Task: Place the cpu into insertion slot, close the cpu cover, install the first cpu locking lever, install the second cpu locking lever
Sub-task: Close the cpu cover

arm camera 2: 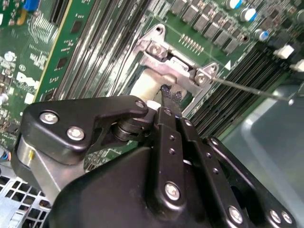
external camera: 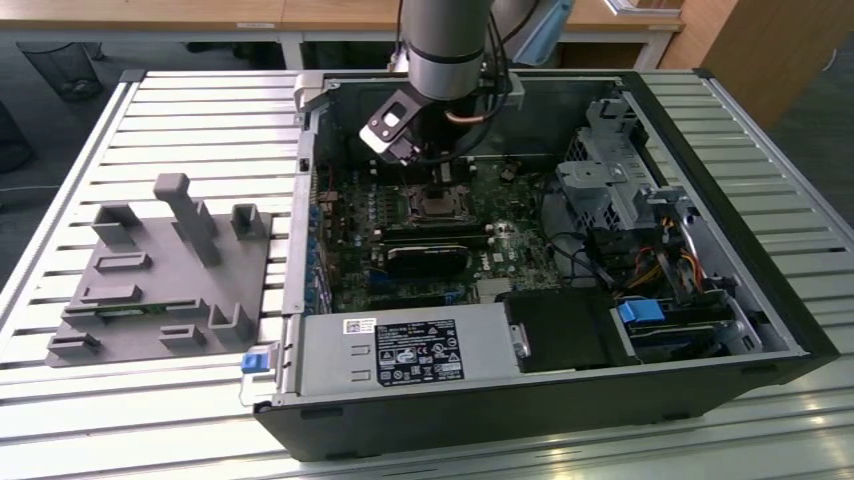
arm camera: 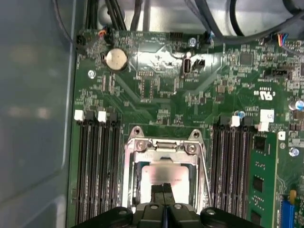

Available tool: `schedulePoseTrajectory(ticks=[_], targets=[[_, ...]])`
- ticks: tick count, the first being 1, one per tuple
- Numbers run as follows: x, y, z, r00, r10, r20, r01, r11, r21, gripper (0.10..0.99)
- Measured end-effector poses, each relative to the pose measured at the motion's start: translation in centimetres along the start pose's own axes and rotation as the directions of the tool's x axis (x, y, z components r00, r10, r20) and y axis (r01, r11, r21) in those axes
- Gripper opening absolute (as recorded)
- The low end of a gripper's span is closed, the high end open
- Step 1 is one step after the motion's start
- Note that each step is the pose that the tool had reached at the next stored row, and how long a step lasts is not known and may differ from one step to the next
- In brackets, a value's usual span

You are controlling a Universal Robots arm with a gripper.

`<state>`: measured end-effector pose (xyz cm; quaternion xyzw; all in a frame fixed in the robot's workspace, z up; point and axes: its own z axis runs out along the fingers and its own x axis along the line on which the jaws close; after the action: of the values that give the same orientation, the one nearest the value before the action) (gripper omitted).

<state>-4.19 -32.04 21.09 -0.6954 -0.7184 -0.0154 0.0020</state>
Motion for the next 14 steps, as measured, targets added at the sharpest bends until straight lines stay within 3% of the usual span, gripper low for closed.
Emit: schedulePoseTrajectory(ticks=[4,14], targets=[[0.02,-0.57,0.15,1.0,-0.001,-0.0007,0.001,1.0,0.0,0.122],[0.02,-1.13,0.75,0.9999,-0.013,-0.0015,0.013,0.9999,0.0,0.122]])
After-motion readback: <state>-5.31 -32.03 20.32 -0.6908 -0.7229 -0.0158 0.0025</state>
